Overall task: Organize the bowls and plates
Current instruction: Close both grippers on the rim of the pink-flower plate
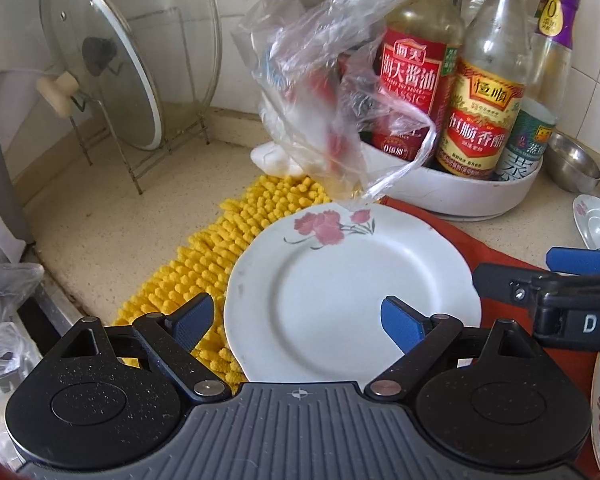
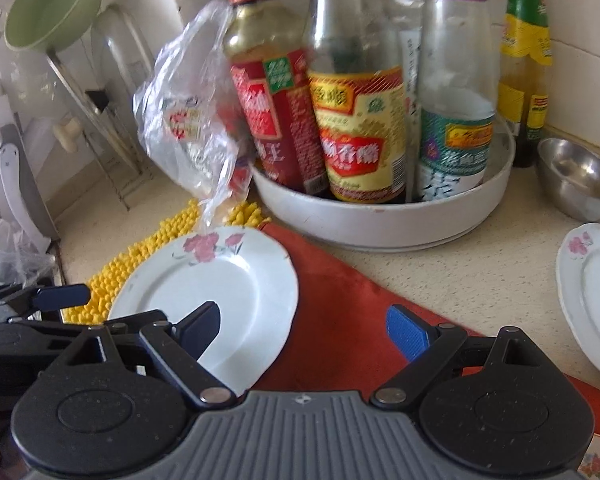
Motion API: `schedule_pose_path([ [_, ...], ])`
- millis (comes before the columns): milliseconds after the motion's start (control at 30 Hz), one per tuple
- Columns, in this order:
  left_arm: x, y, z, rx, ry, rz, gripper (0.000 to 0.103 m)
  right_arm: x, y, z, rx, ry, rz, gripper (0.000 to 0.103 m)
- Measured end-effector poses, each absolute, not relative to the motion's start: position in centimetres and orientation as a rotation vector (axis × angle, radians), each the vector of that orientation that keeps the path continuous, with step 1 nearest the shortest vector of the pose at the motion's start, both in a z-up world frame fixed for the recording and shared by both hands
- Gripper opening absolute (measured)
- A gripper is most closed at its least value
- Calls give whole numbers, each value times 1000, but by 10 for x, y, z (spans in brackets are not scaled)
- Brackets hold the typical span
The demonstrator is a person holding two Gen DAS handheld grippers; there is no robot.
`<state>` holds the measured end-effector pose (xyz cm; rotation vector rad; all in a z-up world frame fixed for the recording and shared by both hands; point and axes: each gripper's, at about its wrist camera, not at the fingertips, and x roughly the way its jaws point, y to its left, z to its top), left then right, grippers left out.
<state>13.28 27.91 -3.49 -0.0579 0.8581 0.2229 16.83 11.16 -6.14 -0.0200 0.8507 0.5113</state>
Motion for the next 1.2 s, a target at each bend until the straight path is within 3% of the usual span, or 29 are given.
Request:
schedule_pose_path([
  [300, 143, 289, -49, -86, 908, 220, 90, 184, 123, -74, -42, 903, 574, 88],
  [533, 155, 289, -57, -67, 932, 244, 85, 201, 126, -89, 12, 991, 675, 63],
  [933, 163, 311, -67, -180, 948, 189, 87, 201, 130, -94, -9, 980, 688, 63],
  [1200, 150, 301, -59, -148, 946, 187, 79, 190, 135, -84, -6, 978, 713, 61],
])
